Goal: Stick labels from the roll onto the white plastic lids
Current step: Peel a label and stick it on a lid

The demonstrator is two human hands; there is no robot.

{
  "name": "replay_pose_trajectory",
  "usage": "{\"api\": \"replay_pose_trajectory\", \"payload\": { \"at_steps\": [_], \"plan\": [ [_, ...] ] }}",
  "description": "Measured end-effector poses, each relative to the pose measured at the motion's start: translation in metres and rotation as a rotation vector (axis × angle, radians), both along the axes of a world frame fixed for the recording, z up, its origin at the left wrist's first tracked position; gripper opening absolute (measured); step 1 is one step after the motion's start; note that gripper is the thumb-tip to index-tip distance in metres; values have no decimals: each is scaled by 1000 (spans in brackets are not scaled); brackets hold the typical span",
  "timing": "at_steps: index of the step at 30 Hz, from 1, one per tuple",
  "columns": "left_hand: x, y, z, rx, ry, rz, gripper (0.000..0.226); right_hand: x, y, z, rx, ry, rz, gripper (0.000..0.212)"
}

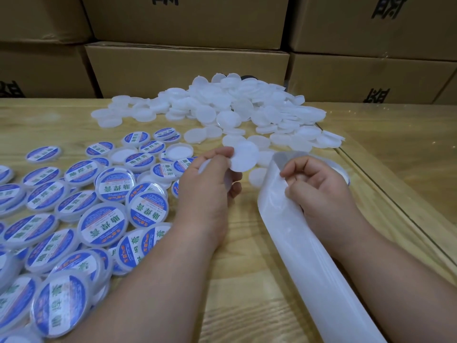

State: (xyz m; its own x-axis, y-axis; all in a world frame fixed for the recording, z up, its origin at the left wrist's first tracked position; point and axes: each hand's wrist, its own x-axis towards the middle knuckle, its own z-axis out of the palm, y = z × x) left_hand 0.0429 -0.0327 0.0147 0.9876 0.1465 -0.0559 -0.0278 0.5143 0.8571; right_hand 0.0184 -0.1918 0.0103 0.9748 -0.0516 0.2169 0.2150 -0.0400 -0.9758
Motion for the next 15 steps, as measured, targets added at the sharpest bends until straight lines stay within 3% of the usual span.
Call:
{"api": "replay_pose_trajectory", "payload": {
  "at_steps": [6, 15],
  "plan": [
    [-1, -2, -2, 116, -18, -55, 21, 0, 7, -1, -97, -180, -127, 21],
    [-6, -5, -3, 263, -62, -142, 22, -1, 5, 0, -291, -359, -196, 40]
  ]
}}
